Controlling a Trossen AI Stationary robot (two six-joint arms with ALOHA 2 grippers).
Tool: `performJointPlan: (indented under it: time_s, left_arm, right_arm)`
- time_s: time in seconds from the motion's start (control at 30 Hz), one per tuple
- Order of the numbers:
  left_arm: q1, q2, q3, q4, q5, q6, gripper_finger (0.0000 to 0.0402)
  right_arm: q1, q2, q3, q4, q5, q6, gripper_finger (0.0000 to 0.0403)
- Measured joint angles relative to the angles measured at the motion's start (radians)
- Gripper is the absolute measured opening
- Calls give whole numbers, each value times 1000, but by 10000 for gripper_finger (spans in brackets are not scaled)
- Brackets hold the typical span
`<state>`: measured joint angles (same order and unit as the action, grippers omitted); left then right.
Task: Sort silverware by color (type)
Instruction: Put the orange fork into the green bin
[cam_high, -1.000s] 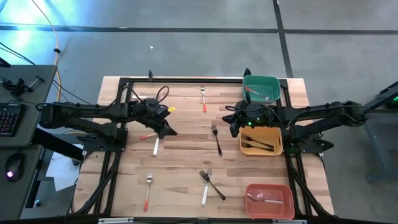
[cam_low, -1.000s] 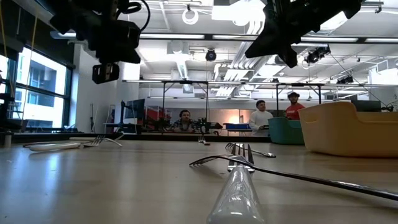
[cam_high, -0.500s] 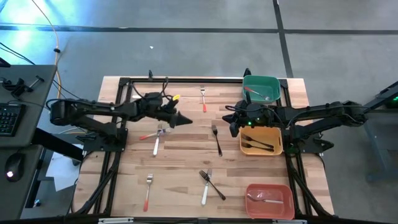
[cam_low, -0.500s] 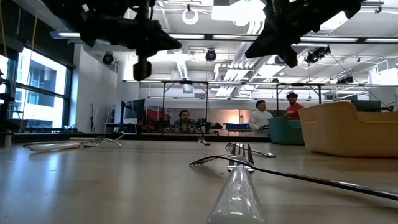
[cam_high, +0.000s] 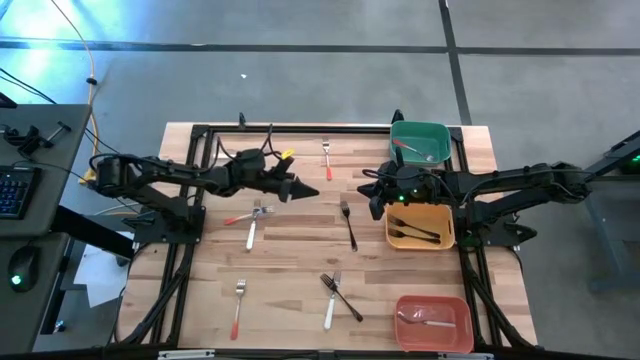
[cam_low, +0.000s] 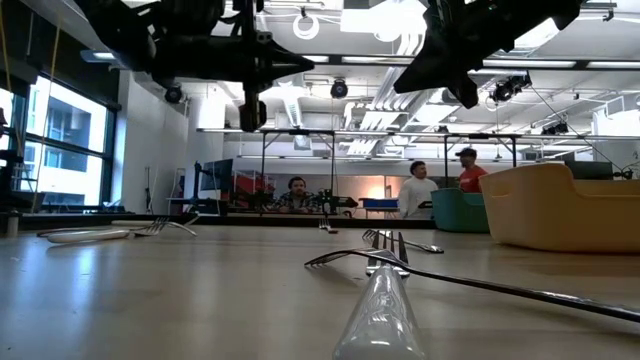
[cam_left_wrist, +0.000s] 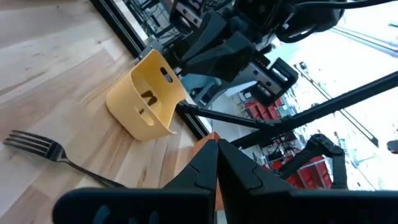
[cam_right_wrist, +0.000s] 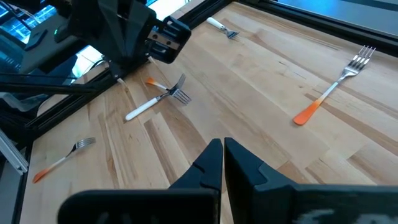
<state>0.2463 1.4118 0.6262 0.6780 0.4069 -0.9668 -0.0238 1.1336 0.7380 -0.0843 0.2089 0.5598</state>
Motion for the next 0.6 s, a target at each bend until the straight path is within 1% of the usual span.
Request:
performJointPlan:
  time_s: [0.3, 0.6]
  left_arm:
    - [56, -5, 0, -4, 96, 17, 0]
    - [56, -6, 0, -7, 108, 43, 0]
  right_arm:
    - [0, 0, 0, 0, 5, 0, 0]
    - [0, 0, 0, 0, 6, -1, 0]
